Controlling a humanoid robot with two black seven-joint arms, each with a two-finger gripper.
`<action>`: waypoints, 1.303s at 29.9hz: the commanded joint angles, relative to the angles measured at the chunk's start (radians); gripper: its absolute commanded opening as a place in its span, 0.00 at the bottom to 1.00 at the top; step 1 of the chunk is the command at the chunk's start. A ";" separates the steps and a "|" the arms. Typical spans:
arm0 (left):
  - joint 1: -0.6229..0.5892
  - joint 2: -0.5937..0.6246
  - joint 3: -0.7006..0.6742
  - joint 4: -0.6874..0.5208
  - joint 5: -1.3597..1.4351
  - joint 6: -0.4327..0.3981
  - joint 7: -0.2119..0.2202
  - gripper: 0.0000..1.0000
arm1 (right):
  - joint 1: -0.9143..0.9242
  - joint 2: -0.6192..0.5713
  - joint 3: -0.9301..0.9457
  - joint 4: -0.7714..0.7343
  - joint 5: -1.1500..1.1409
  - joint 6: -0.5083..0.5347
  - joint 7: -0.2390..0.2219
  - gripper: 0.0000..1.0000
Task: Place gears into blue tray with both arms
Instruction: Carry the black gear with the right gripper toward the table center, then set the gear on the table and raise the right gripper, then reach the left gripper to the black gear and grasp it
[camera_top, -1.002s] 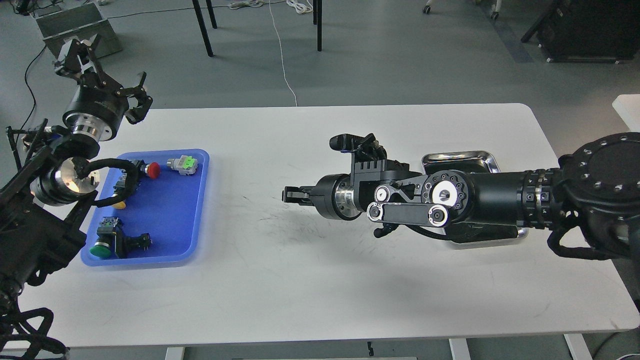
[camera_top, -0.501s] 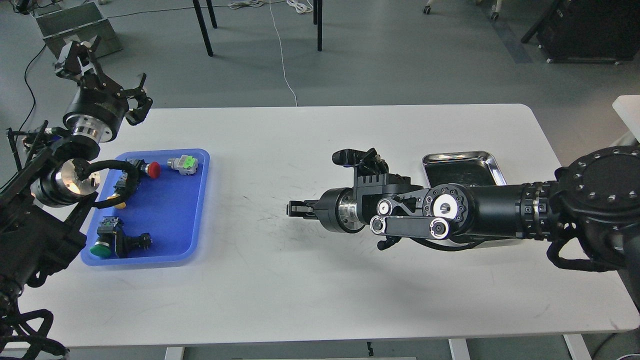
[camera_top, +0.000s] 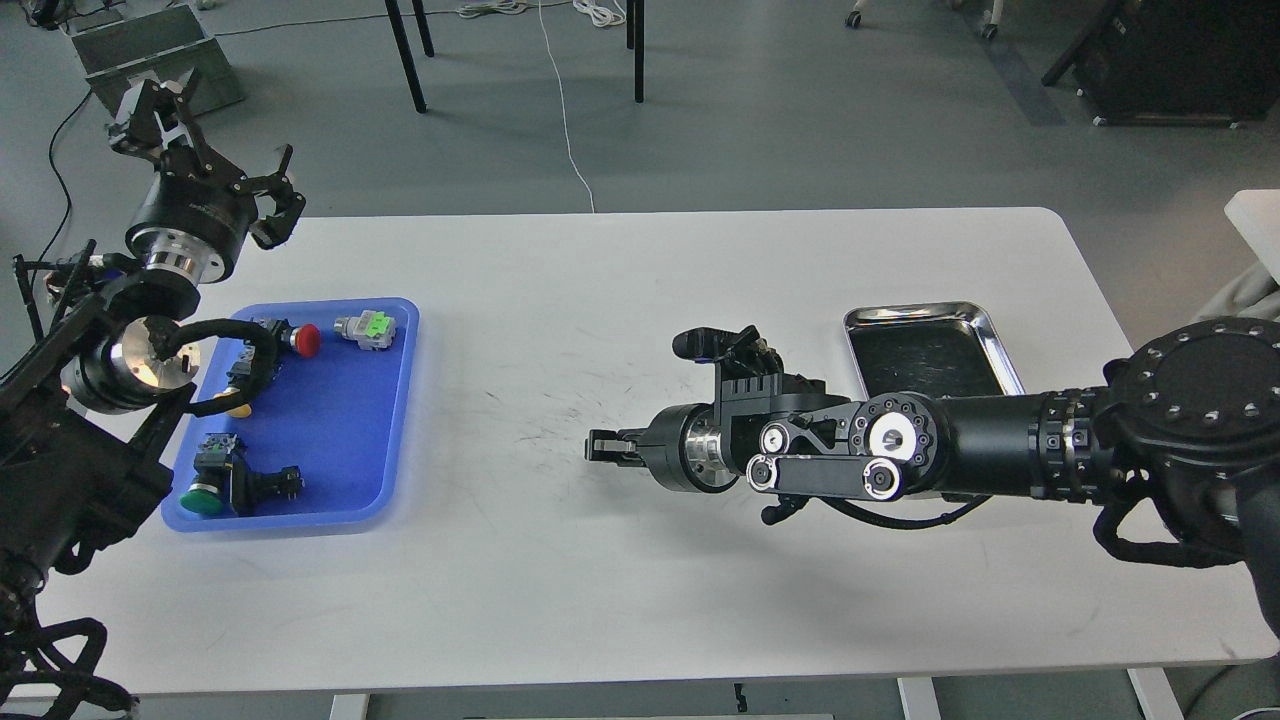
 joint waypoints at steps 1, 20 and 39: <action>0.001 -0.002 0.002 0.000 0.000 0.001 0.000 0.98 | -0.001 0.000 0.005 -0.001 0.008 -0.015 0.015 0.62; -0.001 0.017 -0.019 0.049 -0.034 0.000 0.003 0.98 | 0.025 0.000 0.302 -0.162 0.106 0.005 0.031 1.00; 0.001 0.187 0.228 -0.359 0.268 -0.008 0.054 0.98 | -0.341 -0.448 1.081 0.027 0.428 0.125 0.075 0.99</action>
